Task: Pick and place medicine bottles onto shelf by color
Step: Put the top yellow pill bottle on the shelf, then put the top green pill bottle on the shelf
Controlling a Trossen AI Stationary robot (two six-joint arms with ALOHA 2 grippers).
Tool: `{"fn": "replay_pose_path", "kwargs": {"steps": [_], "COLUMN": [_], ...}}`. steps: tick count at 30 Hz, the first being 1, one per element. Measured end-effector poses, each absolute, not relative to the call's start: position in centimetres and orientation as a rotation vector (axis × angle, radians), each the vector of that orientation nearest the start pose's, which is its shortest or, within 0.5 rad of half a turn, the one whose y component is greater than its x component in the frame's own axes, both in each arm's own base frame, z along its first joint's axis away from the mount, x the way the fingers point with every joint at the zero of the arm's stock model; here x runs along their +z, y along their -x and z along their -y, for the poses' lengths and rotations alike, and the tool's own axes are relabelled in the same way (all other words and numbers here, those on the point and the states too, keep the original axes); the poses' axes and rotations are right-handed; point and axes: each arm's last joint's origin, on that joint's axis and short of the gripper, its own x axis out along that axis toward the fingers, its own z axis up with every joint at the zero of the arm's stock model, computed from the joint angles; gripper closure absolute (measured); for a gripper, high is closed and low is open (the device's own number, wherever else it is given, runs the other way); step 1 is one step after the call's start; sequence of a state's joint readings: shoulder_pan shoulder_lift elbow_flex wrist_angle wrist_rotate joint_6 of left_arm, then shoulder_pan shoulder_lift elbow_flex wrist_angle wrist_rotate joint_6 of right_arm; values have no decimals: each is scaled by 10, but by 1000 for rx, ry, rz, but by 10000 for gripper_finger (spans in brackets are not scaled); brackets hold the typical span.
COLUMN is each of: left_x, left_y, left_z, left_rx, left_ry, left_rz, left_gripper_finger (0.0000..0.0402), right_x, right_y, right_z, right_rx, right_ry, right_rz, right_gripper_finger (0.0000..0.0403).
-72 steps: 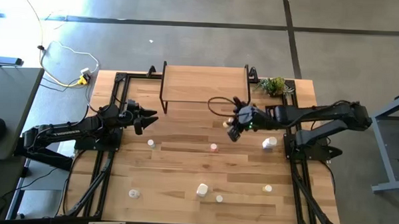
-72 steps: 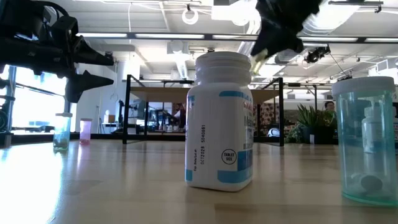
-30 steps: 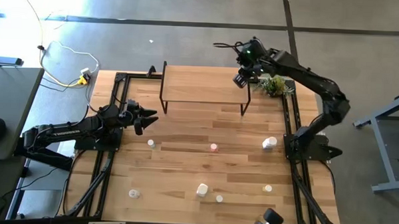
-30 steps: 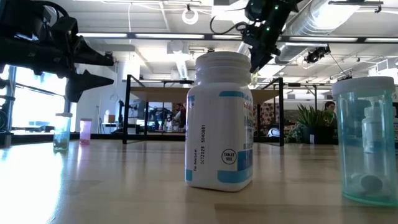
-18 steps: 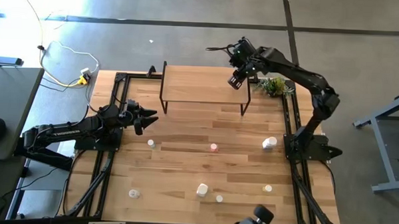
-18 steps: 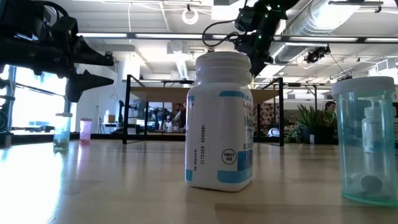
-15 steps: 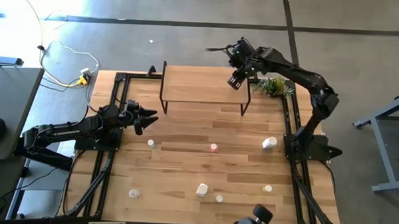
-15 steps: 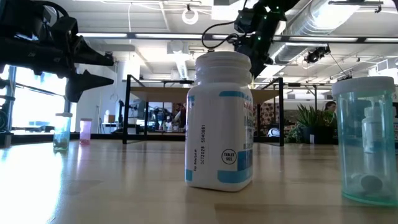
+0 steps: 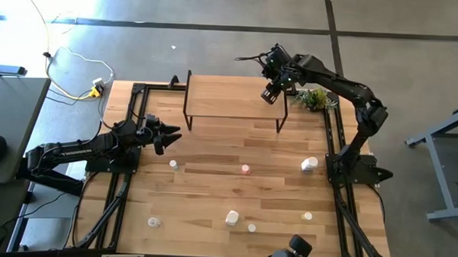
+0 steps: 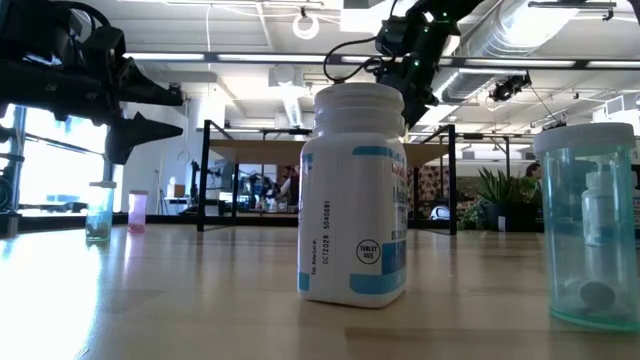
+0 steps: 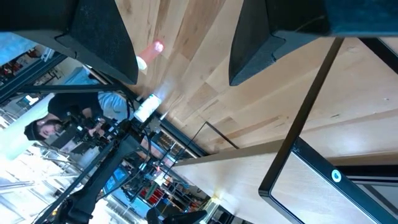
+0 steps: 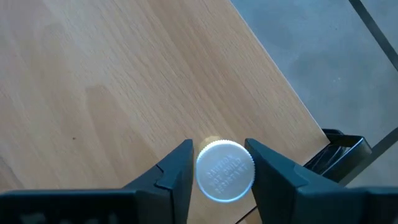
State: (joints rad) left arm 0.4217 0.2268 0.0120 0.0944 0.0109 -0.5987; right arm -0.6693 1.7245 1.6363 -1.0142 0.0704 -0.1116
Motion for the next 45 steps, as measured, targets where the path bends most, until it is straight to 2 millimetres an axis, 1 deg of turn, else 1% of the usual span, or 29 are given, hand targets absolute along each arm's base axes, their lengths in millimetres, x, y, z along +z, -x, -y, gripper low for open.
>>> {"fn": "replay_pose_path", "kwargs": {"steps": [8, 13, 19, 27, 31, 35, 39, 42, 45], "left_x": [159, 159, 158, 160, 171, 192, 213, 226, 234], "left_y": [-101, -102, -101, -102, -102, -101, -100, -99, -98], "left_z": [-45, -45, -45, -44, -44, -43, -40, -36, -33], "left_rx": [428, 424, 427, 397, 384, 348, 253, 163, 135], "left_ry": [618, 714, 728, 761, 751, 649, 557, 520, 507], "left_rz": [19, 40, 33, 35, 63, 96, 107, 54, -45], "left_gripper_finger": [161, 161, 156, 127, 134, 146, 151, 152, 152], "right_x": [317, 321, 337, 366, 379, 388, 395, 398, 399], "right_y": [-275, -273, -266, -250, -242, -235, -230, -227, -227], "right_z": [222, 220, 214, 202, 195, 189, 185, 183, 182], "right_rx": [-628, -639, -664, -723, -729, -752, -759, -769, -777], "right_ry": [-218, -218, -221, -224, -217, -247, -246, -261, -278], "right_rz": [-1116, -1101, -1033, -902, -858, -809, -783, -764, -754], "right_gripper_finger": [216, 207, 206, 206, 206, 206, 206, 206, 206]}}
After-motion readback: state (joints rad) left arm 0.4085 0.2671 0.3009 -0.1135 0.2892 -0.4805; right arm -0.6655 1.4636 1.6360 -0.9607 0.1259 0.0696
